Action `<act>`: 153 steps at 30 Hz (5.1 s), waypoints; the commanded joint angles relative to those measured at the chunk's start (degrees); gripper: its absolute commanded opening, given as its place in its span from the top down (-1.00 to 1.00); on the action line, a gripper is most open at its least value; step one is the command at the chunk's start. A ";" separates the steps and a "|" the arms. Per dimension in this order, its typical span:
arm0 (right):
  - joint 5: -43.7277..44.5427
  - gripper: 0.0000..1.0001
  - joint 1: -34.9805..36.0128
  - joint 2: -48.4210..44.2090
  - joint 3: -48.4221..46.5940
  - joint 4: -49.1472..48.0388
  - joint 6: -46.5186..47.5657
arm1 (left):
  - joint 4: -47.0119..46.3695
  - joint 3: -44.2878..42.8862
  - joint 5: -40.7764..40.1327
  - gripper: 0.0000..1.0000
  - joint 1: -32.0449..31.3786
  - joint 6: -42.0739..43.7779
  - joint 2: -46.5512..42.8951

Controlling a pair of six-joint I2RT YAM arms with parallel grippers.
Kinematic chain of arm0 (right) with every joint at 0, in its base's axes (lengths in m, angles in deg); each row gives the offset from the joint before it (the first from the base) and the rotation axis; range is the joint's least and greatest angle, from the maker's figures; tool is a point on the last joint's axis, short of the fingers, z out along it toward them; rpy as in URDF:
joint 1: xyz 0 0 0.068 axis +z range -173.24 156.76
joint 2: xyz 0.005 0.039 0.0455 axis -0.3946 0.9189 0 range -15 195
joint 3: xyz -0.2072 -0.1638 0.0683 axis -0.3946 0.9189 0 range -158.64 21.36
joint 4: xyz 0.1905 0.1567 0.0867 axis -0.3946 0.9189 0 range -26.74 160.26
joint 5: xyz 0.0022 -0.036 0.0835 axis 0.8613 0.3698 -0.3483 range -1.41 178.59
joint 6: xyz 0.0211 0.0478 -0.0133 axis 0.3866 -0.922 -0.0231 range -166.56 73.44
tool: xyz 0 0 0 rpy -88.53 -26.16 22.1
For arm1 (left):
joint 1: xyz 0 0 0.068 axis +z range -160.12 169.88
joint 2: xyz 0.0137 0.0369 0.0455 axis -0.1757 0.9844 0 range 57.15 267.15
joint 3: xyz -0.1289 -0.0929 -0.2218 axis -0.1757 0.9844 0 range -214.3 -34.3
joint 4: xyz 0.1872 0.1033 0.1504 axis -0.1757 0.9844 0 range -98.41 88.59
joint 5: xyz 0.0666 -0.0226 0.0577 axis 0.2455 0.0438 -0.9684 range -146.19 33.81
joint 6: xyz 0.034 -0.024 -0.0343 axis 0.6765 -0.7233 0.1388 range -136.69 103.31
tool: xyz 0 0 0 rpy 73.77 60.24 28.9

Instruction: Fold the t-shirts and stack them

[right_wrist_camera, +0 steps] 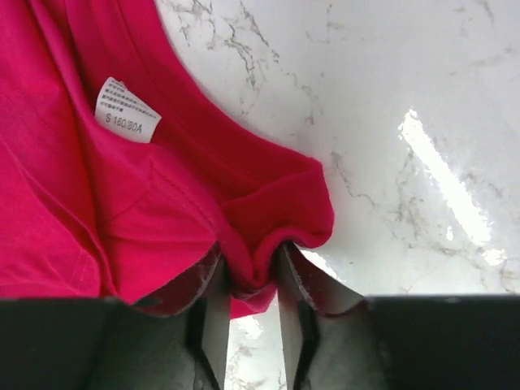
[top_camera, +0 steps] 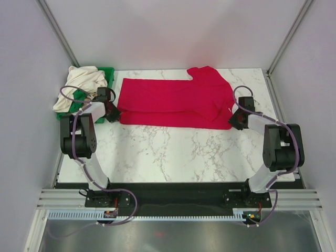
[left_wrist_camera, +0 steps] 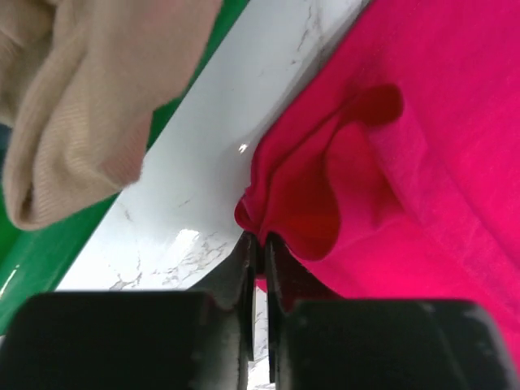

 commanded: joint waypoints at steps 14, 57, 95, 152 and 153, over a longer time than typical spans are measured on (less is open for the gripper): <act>-5.59 1.00 -10.68 -6.84 -5.47 4.42 3.25 | 4.04 2.38 1.77 0.96 0.71 -3.06 -14.14; -8.15 1.00 -19.21 -16.76 13.53 5.04 3.07 | 3.34 33.00 8.63 0.96 3.34 0.54 -39.45; -7.36 -0.66 3.90 47.35 -85.59 13.38 24.07 | 15.91 19.64 18.13 -0.89 3.52 14.78 -62.03; -2.26 1.00 10.84 26.49 -58.13 -0.32 22.50 | 13.01 2.61 5.13 -0.54 -2.10 9.86 -37.11; -2.69 1.00 11.11 24.90 -52.79 -1.55 21.97 | 12.22 -0.02 3.55 -0.53 -2.11 9.16 -32.21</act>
